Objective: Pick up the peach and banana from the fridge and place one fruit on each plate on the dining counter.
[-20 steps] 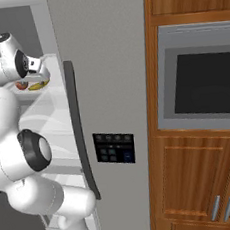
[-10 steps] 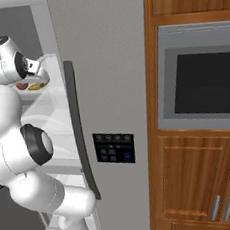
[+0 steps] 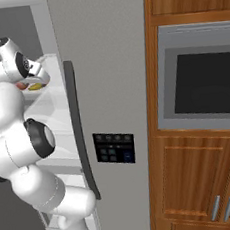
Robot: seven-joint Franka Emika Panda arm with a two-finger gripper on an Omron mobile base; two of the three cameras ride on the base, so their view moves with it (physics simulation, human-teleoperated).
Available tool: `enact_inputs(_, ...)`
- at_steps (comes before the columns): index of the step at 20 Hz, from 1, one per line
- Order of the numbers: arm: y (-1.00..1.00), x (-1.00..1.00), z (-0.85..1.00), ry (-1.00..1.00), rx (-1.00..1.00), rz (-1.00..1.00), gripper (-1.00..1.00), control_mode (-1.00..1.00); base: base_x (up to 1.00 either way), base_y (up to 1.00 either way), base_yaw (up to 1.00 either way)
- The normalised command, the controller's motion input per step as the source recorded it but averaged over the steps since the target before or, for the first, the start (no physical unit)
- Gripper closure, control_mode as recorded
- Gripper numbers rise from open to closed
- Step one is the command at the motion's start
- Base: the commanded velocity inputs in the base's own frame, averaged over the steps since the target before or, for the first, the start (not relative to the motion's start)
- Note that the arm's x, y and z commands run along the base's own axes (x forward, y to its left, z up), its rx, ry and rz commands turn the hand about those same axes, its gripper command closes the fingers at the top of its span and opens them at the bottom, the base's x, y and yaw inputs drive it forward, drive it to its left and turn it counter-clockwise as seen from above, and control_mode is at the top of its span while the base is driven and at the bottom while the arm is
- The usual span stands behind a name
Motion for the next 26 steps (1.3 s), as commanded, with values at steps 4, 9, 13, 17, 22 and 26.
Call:
enact_inputs(4,0.00,0.25,-0.02,0.00,0.00,-0.08,-1.00,-1.00,0.00,0.00,0.00)
enact_inputs(9,0.00,0.26,-0.03,0.01,0.00,-0.06,-1.00,-1.00,0.00,0.00,0.00)
enact_inputs(13,0.01,0.25,-0.07,0.02,0.00,-0.04,-1.00,-1.00,0.00,0.00,0.00)
enact_inputs(17,0.06,0.22,-0.10,0.04,0.00,-0.03,-1.00,-1.00,0.00,0.00,0.00)
enact_inputs(22,0.11,0.18,-0.12,0.04,0.00,0.00,-1.00,-1.00,0.00,0.00,0.00)
enact_inputs(26,0.12,0.14,-0.16,0.05,0.00,0.00,-1.00,-1.00,0.00,0.00,0.00)
